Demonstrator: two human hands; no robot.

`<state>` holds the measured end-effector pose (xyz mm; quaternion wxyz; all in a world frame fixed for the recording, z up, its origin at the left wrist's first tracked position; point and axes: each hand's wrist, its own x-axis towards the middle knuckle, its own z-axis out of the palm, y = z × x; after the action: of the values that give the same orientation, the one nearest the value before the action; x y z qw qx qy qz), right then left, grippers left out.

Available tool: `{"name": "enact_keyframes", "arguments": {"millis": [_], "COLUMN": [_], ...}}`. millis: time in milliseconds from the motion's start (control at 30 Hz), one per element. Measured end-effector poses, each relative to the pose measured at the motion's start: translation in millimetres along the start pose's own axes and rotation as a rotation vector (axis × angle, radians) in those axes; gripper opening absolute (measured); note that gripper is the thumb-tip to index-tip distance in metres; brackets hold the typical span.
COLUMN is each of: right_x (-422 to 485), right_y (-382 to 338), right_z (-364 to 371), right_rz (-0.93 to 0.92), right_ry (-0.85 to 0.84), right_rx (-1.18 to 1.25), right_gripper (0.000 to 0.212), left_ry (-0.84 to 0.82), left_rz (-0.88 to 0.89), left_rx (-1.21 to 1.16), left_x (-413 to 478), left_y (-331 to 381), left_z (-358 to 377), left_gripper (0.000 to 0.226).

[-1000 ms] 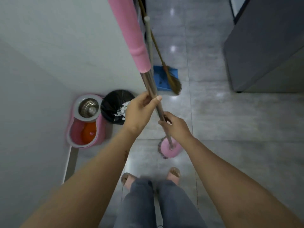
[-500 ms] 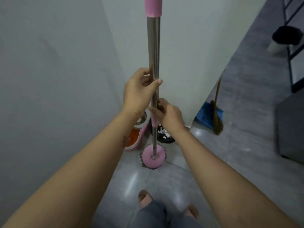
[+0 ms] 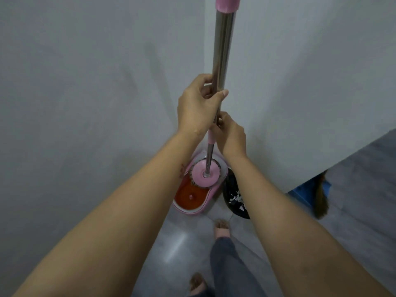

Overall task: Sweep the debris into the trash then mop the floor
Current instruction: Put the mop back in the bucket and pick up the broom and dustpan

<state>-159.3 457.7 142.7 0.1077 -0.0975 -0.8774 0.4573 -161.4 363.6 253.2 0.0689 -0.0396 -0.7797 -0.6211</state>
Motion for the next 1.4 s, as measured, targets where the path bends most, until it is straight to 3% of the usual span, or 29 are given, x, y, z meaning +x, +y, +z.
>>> {"name": "enact_keyframes", "arguments": {"millis": [233, 400, 633, 833, 1133, 1400], "right_x": [88.1, 142.0, 201.9, 221.8, 246.6, 249.6], "right_y": [32.0, 60.7, 73.3, 86.1, 107.6, 117.3], "right_z": [31.7, 49.6, 67.2, 76.6, 104.2, 117.3], "right_rz": [0.014, 0.049, 0.064, 0.059, 0.136, 0.157], "right_ry": [-0.135, -0.267, -0.415, -0.490, -0.577, -0.511], "right_rx": [-0.021, -0.036, -0.050, -0.116, -0.249, -0.175], "right_gripper": [0.014, 0.025, 0.025, 0.029, 0.030, 0.027], "left_ry": [0.006, 0.003, 0.026, -0.010, -0.110, -0.065], "left_rz": [-0.088, -0.168, -0.163, -0.248, -0.365, -0.352], "left_rx": [0.097, 0.153, 0.299, 0.247, 0.197, 0.245], "left_x": [86.0, 135.5, 194.3, 208.9, 231.3, 242.1], "left_y": [-45.1, -79.1, -102.2, -122.9, -160.2, -182.3], "left_z": [24.3, 49.6, 60.5, 63.4, 71.0, 84.4], "left_gripper": [0.022, 0.024, 0.030, 0.028, 0.027, 0.027]}}
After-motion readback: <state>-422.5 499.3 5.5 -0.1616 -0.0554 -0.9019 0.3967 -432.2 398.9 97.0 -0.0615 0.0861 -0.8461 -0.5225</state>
